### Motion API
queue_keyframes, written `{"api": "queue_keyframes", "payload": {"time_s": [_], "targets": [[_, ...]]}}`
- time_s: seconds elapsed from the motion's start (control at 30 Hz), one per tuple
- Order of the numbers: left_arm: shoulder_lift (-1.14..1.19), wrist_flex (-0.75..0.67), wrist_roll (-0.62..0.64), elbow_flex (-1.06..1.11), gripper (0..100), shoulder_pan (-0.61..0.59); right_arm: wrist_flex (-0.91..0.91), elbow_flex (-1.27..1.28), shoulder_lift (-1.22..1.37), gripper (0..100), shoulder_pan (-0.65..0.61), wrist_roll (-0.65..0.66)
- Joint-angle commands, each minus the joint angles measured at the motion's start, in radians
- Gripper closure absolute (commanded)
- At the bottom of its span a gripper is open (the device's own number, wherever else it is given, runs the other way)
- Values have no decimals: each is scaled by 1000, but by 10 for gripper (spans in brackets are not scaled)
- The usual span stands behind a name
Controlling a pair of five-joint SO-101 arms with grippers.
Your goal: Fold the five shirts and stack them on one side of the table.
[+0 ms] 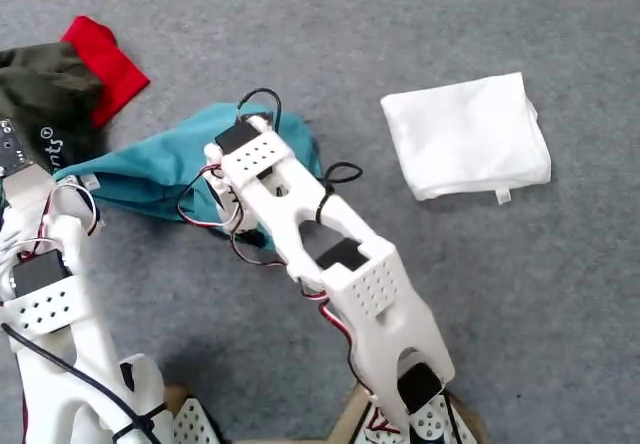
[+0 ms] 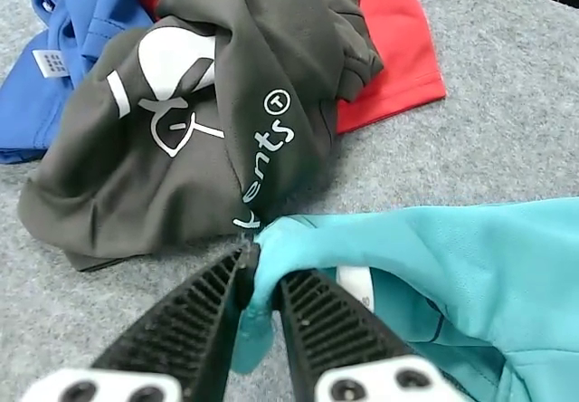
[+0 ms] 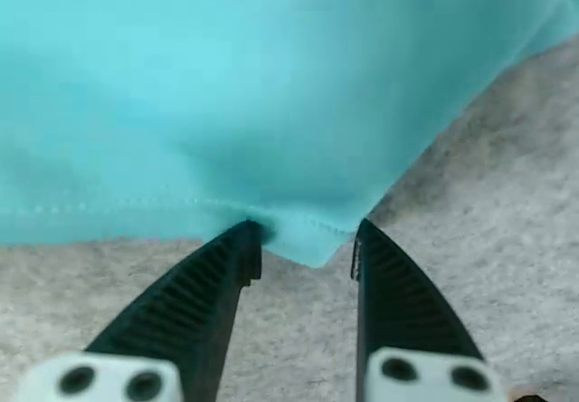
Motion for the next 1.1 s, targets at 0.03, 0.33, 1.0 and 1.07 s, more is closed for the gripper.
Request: {"api": "queue_keyframes", "payload": {"time_s": [0.03,0.33,1.0,1.07], "targets": [[-21,-18,6,-4,971,-12,-28,-13,28,822,32,-11],[-21,-18,6,-4,971,-12,-55,-22,90,826,31,-2],[-21,2,8,-19,971,-4,115,-257,-62,985,190,407],[-21,72,17,-77,971,2,115,-262,-166,985,216,428]]}}
